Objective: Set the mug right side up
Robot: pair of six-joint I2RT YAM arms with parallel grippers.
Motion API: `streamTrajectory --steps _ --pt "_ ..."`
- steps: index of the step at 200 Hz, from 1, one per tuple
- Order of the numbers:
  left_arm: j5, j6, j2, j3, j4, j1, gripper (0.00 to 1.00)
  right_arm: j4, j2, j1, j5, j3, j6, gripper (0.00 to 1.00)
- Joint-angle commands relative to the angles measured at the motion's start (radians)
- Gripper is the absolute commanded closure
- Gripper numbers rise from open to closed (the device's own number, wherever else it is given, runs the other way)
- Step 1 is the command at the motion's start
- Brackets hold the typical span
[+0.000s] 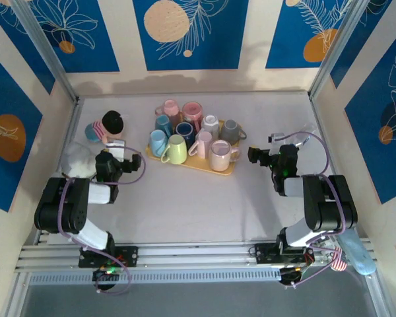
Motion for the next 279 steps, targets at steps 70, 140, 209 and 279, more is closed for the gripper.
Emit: streamTrajectory --steps 70,140,209,279 --pt "0.019 0.011 0.008 0.018 0.000 -0.003 0.00 0.029 0.003 0.003 0.018 0.002 0.006 0.01" --pt "0.020 0.009 0.009 0.021 -0.005 -0.003 0.00 0.029 0.003 0.002 0.015 0.002 0.006 0.01" --pt "-0.124 -0.030 -0.346 0.133 -0.452 -0.063 0.00 -0.546 -0.290 -0.009 -0.193 0.234 -0.028 0.19" --pt "0.320 -0.214 -0.353 0.606 -1.083 -0.079 0.00 -1.107 -0.386 0.050 -0.512 0.480 -0.346 0.33"
